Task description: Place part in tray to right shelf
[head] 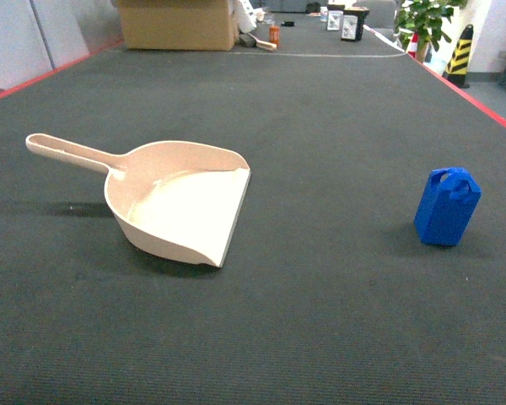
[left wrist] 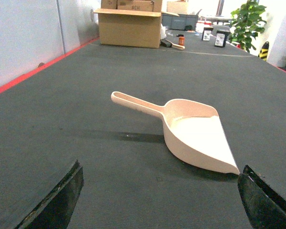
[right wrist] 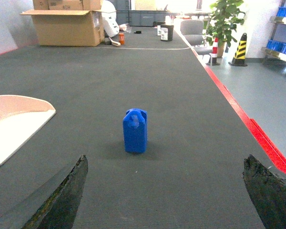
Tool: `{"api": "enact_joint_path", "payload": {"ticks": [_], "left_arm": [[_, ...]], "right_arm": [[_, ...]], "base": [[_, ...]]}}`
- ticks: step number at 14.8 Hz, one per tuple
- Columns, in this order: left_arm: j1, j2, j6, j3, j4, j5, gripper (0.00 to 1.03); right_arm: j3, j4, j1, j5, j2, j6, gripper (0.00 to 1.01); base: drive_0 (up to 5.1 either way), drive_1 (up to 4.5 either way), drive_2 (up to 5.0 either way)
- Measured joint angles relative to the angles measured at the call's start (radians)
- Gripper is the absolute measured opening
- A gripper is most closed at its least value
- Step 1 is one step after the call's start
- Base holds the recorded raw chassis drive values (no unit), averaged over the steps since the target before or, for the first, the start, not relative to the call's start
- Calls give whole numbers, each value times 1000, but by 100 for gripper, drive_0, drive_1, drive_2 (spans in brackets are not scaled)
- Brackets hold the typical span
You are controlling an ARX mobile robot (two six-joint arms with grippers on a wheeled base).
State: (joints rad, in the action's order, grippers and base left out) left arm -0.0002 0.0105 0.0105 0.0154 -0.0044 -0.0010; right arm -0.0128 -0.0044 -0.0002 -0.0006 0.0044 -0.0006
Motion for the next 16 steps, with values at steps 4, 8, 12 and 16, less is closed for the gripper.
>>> {"api": "enact_joint_path", "payload": {"ticks": [4,8,12,16], "left_arm": [[0,0,0,0,0,0,98],[56,167,124,35,-1,21,98],[179,809,537,116,540,156,98],[131,1473,843,299,985,181,98]], "right_arm": [[0,0,0,0,0,0,98],[0,0,0,0,0,0,98],[0,0,0,0,0,0,98],[0,0,0,0,0,0,98]], "base": [[0,0,0],[0,0,0],[0,0,0],[0,0,0]]}}
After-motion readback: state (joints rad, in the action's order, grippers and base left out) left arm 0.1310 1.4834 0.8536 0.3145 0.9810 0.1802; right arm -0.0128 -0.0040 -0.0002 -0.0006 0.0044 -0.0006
